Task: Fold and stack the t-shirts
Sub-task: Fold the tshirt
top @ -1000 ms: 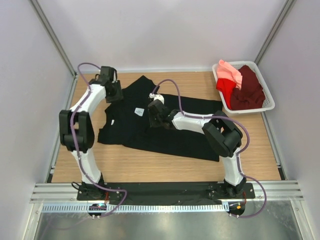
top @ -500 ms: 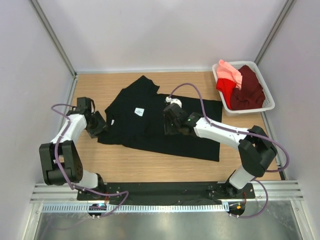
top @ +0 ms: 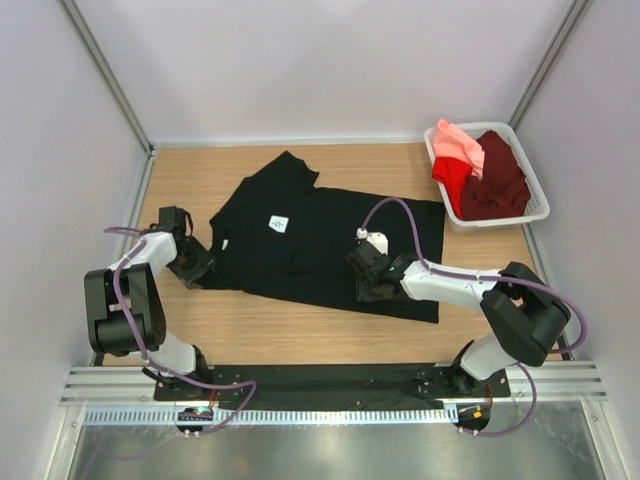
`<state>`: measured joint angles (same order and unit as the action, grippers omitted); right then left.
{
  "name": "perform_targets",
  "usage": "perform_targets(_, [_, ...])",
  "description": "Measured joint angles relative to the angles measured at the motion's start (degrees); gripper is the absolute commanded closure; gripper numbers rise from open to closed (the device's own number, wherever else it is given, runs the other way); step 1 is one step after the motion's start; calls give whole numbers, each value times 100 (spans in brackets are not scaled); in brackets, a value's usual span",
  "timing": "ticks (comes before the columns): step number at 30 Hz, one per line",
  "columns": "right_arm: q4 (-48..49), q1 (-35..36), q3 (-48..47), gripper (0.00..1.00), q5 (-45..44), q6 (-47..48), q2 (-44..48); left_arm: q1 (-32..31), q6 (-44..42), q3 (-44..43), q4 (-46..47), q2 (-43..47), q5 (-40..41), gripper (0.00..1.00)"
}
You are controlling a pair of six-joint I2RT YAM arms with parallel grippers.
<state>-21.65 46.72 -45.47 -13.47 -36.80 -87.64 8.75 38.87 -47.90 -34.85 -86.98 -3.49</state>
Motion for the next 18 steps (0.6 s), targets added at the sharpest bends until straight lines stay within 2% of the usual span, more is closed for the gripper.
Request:
perform_targets(8, [74, 0, 511, 66, -472, -291, 468, -11, 127, -570, -297, -590, 612, 45])
perform_targets(18, [-227, 48, 811, 62, -485, -415, 966, -20, 186, -708, -470, -715, 1137, 43])
